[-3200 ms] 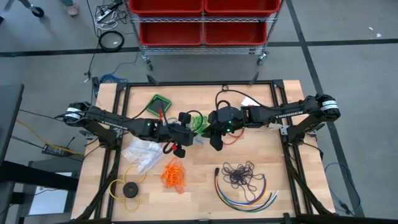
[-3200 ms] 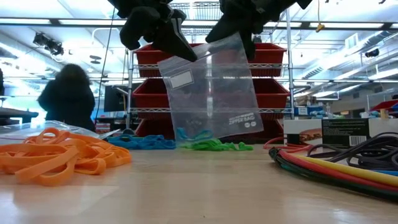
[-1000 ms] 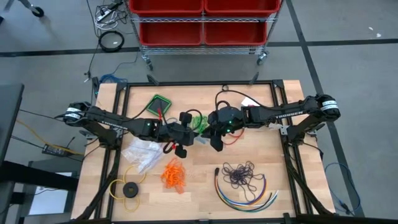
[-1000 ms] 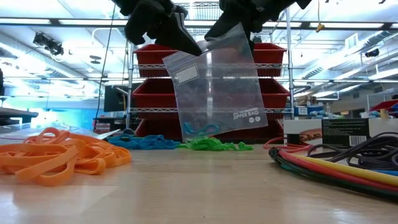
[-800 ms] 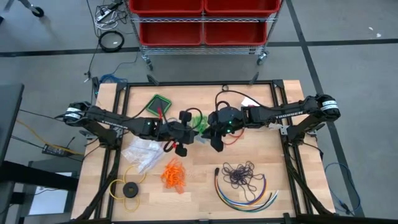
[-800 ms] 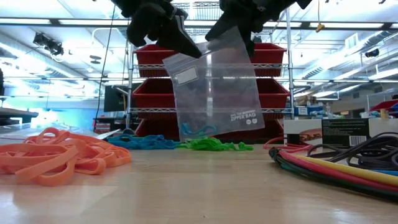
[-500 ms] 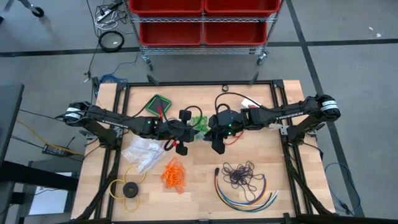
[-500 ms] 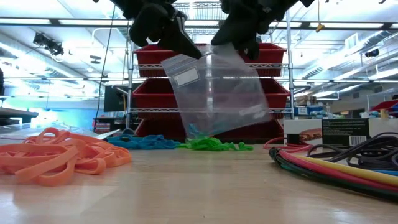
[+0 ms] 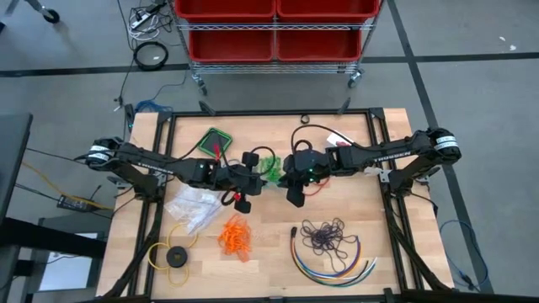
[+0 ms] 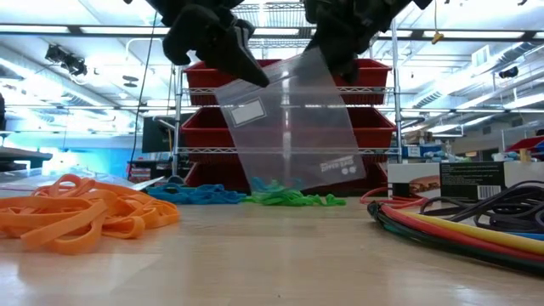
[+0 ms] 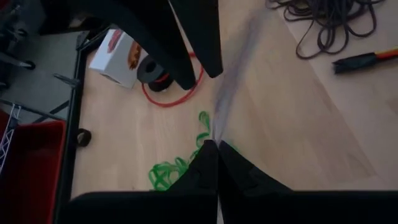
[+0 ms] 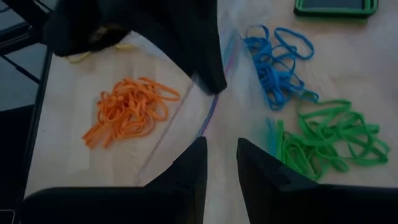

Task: Sort rubber bands
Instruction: Open the transparent zip bag

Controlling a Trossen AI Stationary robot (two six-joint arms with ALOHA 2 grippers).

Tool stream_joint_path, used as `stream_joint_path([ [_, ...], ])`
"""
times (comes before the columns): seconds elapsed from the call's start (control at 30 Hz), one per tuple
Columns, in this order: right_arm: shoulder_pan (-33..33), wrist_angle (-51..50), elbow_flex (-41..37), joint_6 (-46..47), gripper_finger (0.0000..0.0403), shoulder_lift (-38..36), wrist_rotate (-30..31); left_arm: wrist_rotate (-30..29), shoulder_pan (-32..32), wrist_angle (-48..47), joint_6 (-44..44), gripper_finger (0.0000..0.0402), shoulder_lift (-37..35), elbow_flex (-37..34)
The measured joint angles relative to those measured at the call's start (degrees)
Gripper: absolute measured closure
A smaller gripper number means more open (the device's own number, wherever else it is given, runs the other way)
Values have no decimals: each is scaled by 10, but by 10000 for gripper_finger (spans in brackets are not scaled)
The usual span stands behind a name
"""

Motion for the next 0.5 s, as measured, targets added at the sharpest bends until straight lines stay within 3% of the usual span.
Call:
stream_joint_path([
  [0.23,17,7,14,-35,325,0,35,12,0,-10,-6,401,0,0],
  [0.5,20,-16,28,-43,320,0,29,14,1,10,-15,401,0,0],
])
